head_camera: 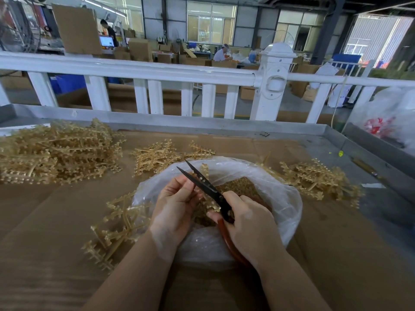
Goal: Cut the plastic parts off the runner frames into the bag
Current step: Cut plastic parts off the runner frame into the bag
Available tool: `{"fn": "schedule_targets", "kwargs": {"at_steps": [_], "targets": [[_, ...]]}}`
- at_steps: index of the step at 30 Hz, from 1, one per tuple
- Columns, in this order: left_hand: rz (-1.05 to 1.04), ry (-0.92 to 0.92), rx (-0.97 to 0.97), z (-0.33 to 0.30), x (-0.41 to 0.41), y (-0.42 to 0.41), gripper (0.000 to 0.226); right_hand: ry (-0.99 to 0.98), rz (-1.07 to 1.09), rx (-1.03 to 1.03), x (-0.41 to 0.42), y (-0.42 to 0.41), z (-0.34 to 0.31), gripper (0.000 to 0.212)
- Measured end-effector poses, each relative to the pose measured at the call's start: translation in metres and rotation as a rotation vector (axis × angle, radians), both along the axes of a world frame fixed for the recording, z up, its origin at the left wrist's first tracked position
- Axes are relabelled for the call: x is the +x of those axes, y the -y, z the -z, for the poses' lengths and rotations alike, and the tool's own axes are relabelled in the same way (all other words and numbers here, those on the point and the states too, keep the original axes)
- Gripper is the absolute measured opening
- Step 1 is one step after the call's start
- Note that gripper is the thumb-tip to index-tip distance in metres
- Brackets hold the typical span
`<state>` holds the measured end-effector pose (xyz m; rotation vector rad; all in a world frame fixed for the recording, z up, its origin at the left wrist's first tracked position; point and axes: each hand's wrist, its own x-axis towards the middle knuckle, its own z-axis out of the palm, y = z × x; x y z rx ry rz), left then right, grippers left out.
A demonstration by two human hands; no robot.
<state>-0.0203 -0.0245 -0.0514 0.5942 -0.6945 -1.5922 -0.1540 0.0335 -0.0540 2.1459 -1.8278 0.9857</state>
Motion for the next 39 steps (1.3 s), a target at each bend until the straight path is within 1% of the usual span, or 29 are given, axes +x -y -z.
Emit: {"fn": "schedule_targets", "kwargs": {"at_steps": [2, 6, 8, 11, 16, 24, 27, 29, 36, 39], "targets": [[0.007, 0.003, 0.002, 0.0005, 0.0003, 0.0008, 0.013, -0.007, -0.002, 0.01, -0.0004, -0.0003, 0.0, 0.03], [0.013, 0.01, 0.025, 0.0001, -0.0001, 0.0019, 0.038, -0.026, 0.0, 0.032, -0.001, 0.0, -0.001, 0.029], [0.013, 0.019, 0.034, -0.0006, -0.0001, 0.0014, 0.043, -0.028, -0.001, 0.039, -0.0006, -0.0003, -0.0018, 0.029], [0.012, 0.022, 0.061, -0.0019, -0.0002, 0.001, 0.041, -0.02, 0.003, 0.04, 0.0005, -0.0011, -0.0019, 0.028], [0.048, 0.009, 0.099, -0.0034, 0.0004, -0.0002, 0.029, -0.027, 0.051, 0.005, 0.0028, -0.0024, -0.0011, 0.025], [0.103, 0.053, 0.063, -0.0044, 0.0027, -0.0015, 0.025, -0.016, 0.036, 0.007, 0.0041, -0.0041, -0.0043, 0.024], [0.114, 0.053, 0.049, -0.0045, 0.0032, -0.0018, 0.012, -0.005, 0.022, 0.005, 0.0043, -0.0049, -0.0043, 0.024], [0.11, 0.051, 0.044, -0.0032, 0.0029, -0.0012, 0.009, -0.002, 0.021, 0.011, 0.0041, -0.0052, -0.0047, 0.023], [0.108, 0.065, 0.051, 0.0006, 0.0049, 0.0007, 0.009, -0.011, 0.029, 0.018, 0.0042, -0.0059, -0.006, 0.023], [0.092, 0.072, 0.061, 0.0001, 0.0048, 0.0006, 0.02, -0.037, 0.029, 0.027, 0.004, -0.0069, -0.0069, 0.025]]}}
